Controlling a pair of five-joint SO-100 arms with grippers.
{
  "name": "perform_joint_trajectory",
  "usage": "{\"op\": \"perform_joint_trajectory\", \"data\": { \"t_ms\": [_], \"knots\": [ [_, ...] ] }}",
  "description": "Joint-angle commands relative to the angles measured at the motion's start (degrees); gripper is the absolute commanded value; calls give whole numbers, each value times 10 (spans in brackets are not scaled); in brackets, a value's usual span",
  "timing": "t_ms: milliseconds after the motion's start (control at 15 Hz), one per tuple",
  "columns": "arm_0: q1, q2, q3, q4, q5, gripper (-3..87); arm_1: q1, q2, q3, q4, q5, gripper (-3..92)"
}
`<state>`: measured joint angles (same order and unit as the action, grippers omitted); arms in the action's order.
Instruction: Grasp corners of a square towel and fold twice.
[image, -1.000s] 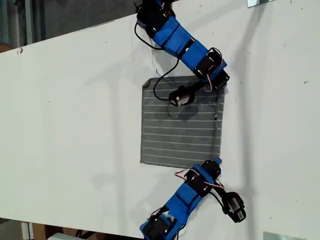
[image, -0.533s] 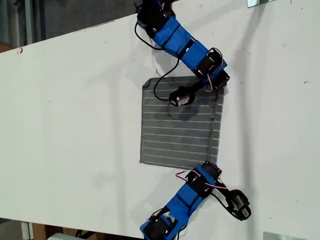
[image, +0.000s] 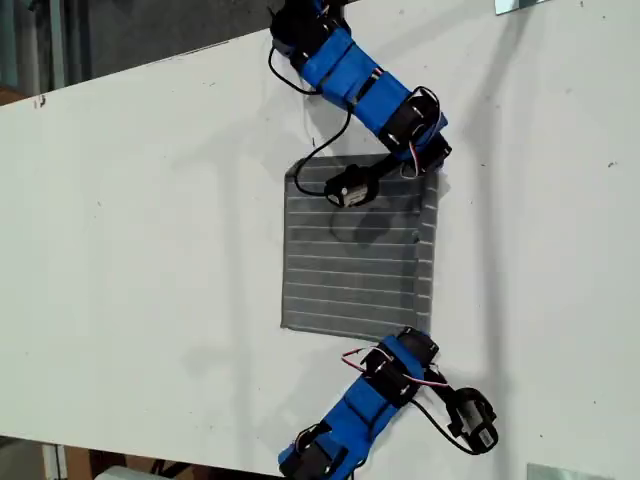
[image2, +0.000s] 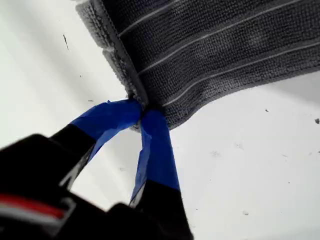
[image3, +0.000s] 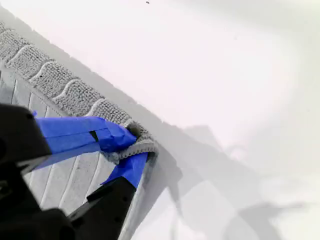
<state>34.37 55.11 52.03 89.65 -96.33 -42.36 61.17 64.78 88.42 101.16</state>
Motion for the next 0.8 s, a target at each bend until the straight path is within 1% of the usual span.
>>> {"op": "perform_joint_trajectory", "data": {
  "t_ms": [0, 200, 267, 400, 600, 733],
  "knots": [
    [-9, 71, -23, 20, 15, -1, 13, 69, -32, 42, 5, -1],
    [-34, 138, -23, 33, 62, -1, 65, 120, -27, 86, -8, -1],
    [-58, 156, -19, 50, 76, -1, 91, 142, -13, 87, -23, -1],
    [-118, 207, 18, 64, 112, -1, 142, 179, -6, 98, -59, -1],
    [-205, 280, 86, 65, 160, -1, 208, 256, 35, 109, -102, -1],
    [-243, 323, 132, 64, 179, -1, 238, 304, 76, 123, -105, -1]
  ]
}}
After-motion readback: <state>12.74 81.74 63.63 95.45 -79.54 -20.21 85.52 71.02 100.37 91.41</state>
